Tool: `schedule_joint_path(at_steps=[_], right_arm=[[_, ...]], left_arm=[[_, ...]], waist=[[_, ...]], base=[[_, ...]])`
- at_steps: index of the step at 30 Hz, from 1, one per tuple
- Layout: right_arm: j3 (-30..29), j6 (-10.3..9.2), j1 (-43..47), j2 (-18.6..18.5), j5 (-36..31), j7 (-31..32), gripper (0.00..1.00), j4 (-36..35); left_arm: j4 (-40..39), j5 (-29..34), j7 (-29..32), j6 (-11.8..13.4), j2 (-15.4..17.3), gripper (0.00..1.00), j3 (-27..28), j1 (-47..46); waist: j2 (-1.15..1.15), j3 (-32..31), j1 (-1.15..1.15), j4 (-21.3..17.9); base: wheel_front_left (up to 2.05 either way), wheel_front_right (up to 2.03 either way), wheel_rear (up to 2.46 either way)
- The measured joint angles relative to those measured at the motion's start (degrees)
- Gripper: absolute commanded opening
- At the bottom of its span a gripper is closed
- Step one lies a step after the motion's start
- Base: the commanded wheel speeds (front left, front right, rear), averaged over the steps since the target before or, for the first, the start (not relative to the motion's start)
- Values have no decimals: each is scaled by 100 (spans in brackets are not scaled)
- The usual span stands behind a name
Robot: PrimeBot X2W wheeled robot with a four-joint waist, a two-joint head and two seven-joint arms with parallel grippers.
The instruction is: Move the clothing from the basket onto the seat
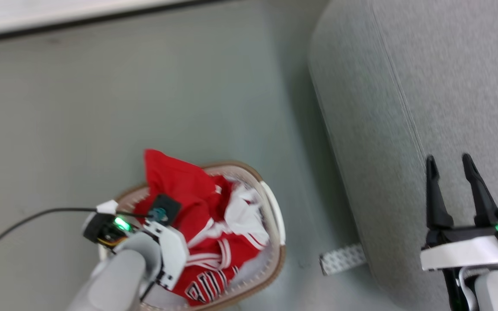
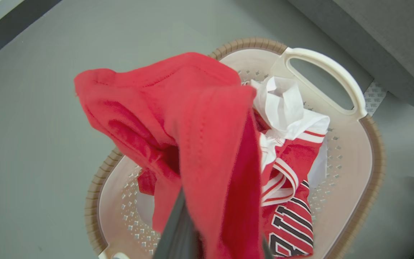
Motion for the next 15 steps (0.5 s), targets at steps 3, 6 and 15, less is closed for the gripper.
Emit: schedule_joint_path(at_steps=[3,6,15], right_arm=[[-203,0,196,-1,-121,0,100,69],[-371,0,398,0,-240,0,100,157],[-628,0,976,1,-352,0,100,314]], left_arm=[[-146,-179,-44,-31,-187,0,13,183],[-345,-371,-45,-41,-336,0,13,340],[-1407,-811,151,-80,-479,0,80,846]], waist=[[0,-384,0,210],[0,-768,0,439],[0,-1847,-1,1104]], base=[[0,0,0],[0,0,0],[0,0,0]])
